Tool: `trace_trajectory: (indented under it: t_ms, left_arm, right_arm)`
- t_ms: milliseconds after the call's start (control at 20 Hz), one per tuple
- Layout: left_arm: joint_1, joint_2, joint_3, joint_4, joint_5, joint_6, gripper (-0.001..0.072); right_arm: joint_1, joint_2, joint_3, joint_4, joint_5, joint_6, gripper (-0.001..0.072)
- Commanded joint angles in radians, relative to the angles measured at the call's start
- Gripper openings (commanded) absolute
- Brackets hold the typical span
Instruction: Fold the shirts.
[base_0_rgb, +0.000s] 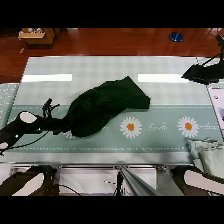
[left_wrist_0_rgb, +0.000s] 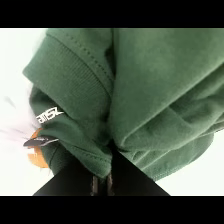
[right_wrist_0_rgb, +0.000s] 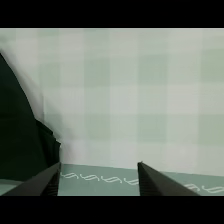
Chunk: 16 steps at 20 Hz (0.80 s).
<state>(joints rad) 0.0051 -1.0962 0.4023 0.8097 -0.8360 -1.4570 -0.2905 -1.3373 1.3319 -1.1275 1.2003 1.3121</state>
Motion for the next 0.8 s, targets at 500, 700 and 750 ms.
trace_trajectory:
  t_ms: [500, 700, 750]
  left_arm:
    - [0.001, 0.048, -0.001, 0.009, -0.103, 0.051, 0.0035]
    - [0.001, 0.048, -0.001, 0.008, -0.108, 0.050, 0.0034]
    - [0.001, 0.048, -0.001, 0.009, -0.112, 0.050, 0.0034]
  right_arm:
    - [0.014, -0.298, 0.000, 0.344, 0.120, -0.206, 0.0590]
    - [0.124, -0.375, 0.000, 0.344, 0.087, -0.263, 0.0588]
    - [0.156, -0.389, 0.000, 0.343, 0.051, -0.274, 0.0588]
